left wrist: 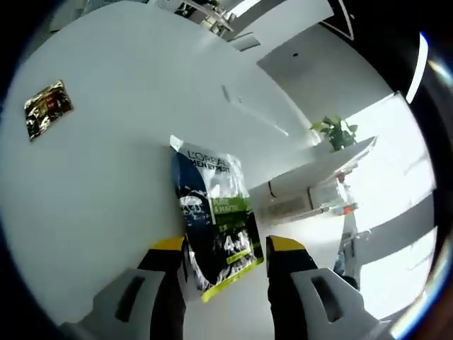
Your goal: Arrange the skincare products in the storage area until every visible bottle or jar stands upright without overlapping.
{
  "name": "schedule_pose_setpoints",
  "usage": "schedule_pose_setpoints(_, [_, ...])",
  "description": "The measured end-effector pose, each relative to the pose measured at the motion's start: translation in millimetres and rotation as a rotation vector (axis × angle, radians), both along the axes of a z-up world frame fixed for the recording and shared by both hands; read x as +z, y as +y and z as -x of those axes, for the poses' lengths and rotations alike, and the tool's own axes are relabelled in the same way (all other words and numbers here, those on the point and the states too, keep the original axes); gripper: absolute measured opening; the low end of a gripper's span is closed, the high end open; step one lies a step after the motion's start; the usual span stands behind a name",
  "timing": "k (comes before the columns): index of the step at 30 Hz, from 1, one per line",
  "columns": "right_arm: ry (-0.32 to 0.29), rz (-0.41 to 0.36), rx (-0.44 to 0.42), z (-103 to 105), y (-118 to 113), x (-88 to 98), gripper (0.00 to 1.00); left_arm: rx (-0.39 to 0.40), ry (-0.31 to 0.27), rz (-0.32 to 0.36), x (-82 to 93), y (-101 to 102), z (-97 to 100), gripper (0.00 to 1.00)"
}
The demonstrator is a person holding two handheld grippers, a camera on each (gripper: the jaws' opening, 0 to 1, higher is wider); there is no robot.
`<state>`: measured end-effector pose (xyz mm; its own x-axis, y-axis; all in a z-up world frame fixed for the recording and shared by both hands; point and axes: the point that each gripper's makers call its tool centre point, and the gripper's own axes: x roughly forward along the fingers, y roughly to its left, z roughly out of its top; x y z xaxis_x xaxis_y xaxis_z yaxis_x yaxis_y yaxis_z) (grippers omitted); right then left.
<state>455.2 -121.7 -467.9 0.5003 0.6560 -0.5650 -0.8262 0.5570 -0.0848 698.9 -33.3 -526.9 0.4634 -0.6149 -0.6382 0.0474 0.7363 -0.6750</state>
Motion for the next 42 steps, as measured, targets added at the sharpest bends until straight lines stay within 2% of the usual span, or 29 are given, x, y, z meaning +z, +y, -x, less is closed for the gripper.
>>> schedule_pose_setpoints(8, [-0.003,0.014,-0.005,-1,-2,-1.3,0.41,0.001,-0.025,-0.013,-3.8,-6,-10.4,0.44])
schedule_pose_setpoints(11, [-0.001,0.012,-0.003,-1,-2,-1.1,0.41,-0.029,-0.032,-0.009,-3.1,-17,-8.3,0.44])
schedule_pose_setpoints(14, [0.001,0.014,0.004,0,-1,-1.8,0.41,-0.053,-0.044,-0.029,-4.1,-20,-9.7,0.43])
schedule_pose_setpoints(18, [0.001,0.014,0.001,0,-1,-1.8,0.4,-0.083,-0.065,-0.086,-6.5,-15,-13.3,0.43])
schedule_pose_setpoints(20, [0.003,0.015,0.001,0,-1,-2.0,0.4,-0.121,-0.081,-0.137,-8.3,-12,-13.0,0.44])
schedule_pose_setpoints(21, [0.003,0.015,0.002,0,-1,-2.0,0.4,-0.168,-0.102,-0.195,-9.9,-9,-12.3,0.45])
schedule_pose_setpoints(22, [0.003,0.015,0.003,0,-1,-2.0,0.4,-0.249,-0.143,-0.26,-10.8,-9,-10.7,0.46])
schedule_pose_setpoints(24, [0.003,0.018,0.007,1,-1,-2.2,0.4,-0.345,-0.173,-0.342,-13.0,-9,-6.6,0.49])
schedule_pose_setpoints(26, [0.002,0.018,0.009,1,-1,-2.3,0.4,-0.382,-0.221,-0.395,-10.3,-8,-9.6,0.51])
schedule_pose_setpoints(29, [0.003,0.02,0.006,0,-1,-2.4,0.39,-0.366,-0.231,-0.374,-3.1,-9,-9.1,0.51])
schedule_pose_setpoints(31, [0.001,0.019,0.005,0,-1,-2.0,0.4,-0.379,-0.236,-0.36,1.4,-10,-3.4,0.52])
schedule_pose_setpoints(34, [-0.002,0.021,0.012,1,0,-2.3,0.4,-0.445,-0.262,-0.408,4.3,-4,6.3,0.54])
schedule_pose_setpoints(36, [-0.006,0.02,0.017,1,0,-1.6,0.4,-0.504,-0.306,-0.444,8.5,0,17.1,0.56])
schedule_pose_setpoints(39, [-0.013,0.02,0.021,2,1,-0.5,0.4,-0.574,-0.325,-0.491,11.9,11,39.7,0.61])
schedule_pose_setpoints(42, [-0.024,0.018,0.023,2,1,1.3,0.4,-0.595,-0.321,-0.519,13.8,25,59.3,0.67])
